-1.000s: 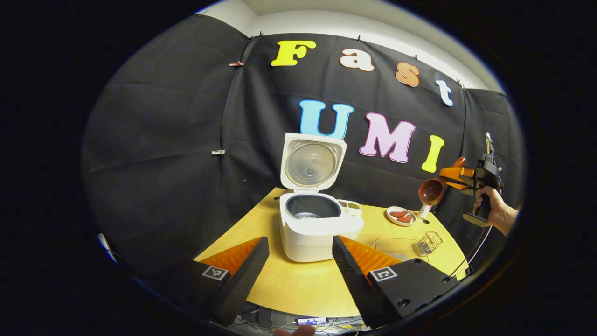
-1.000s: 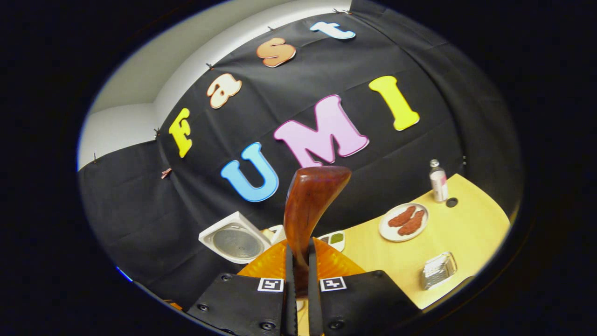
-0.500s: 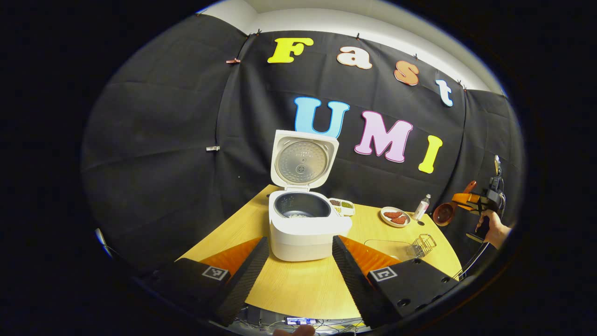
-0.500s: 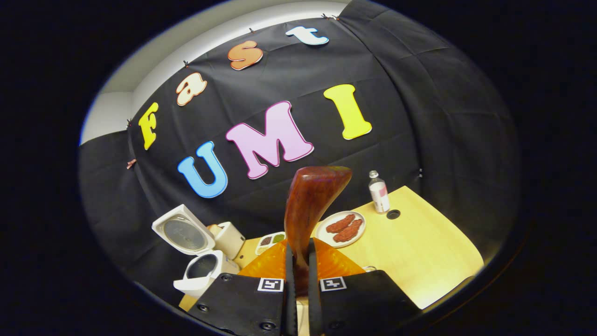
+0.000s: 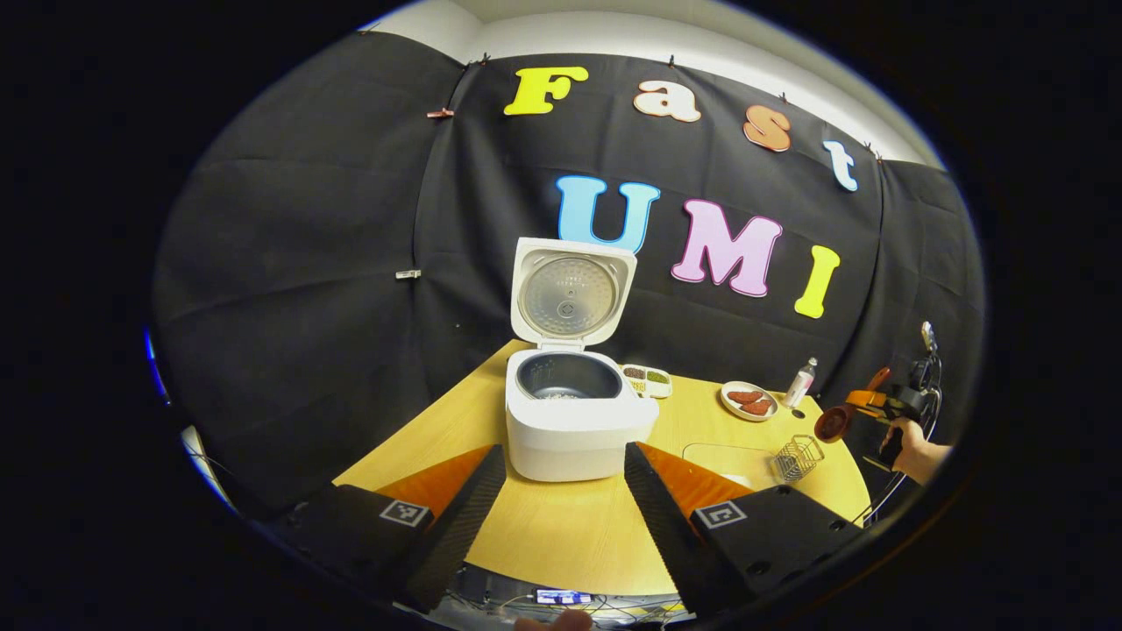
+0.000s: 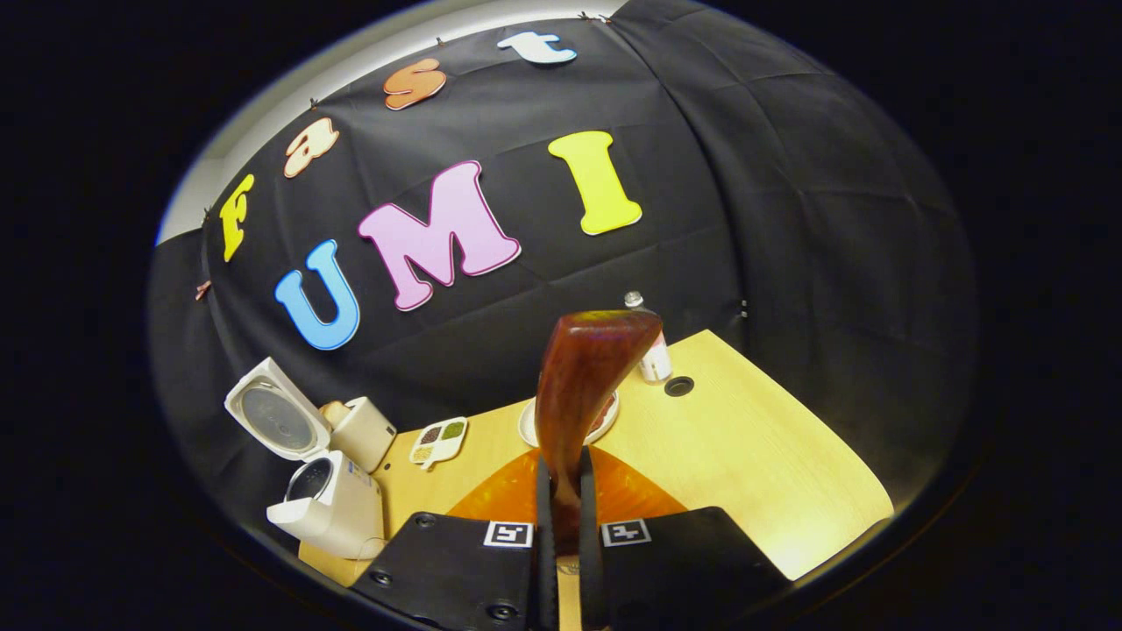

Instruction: Close the left gripper, press the button to open the rice cooker; take a wooden spoon from the chopstick holder with the right hand, scoop a spoonful of rice and pour it into the rice cooker, then put the wooden spoon back into the chopstick holder.

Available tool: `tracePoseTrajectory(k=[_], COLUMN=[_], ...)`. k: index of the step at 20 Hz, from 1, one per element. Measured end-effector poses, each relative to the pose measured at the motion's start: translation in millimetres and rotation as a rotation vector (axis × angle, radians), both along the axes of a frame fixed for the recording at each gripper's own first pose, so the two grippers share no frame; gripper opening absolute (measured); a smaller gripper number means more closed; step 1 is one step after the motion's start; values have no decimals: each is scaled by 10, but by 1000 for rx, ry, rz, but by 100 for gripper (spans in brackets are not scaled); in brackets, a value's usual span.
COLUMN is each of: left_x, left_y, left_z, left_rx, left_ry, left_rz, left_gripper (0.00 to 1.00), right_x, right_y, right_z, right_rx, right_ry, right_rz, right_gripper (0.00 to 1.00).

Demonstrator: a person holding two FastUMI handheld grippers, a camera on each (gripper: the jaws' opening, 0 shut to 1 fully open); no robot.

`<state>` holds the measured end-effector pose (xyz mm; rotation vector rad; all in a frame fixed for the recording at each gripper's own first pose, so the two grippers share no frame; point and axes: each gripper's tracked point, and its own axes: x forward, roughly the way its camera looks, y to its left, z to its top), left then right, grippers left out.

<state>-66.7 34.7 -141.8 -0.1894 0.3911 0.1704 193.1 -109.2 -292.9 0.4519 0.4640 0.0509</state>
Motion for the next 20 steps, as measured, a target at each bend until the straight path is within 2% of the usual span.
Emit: tracePoseTrajectory(k=[8, 13, 17, 18, 19, 20], left_x=[-63, -107, -168, -180, -181, -188], left_y=[-39, -26, 33, 31, 22, 12], left_z=[-46, -33, -54, -52, -46, -59], left_rx=[23, 33, 34, 27, 22, 19], left_ry=[31, 34, 44, 41, 38, 40], left_rz=[37, 45, 47, 46, 42, 36], left_gripper=[94, 94, 94, 94, 94, 94], right_x=[55, 0, -78, -82, -57, -45], right_y=[174, 263, 365, 331, 294, 249], right_z=[-530, -810, -1011, -984, -978, -960], right_rx=[-55, -45, -58, -72, -85, -93], right_ry=[72, 105, 117, 111, 104, 105], right_rz=[43, 56, 85, 80, 68, 54], right_gripper=[15, 15, 20, 20, 15, 28])
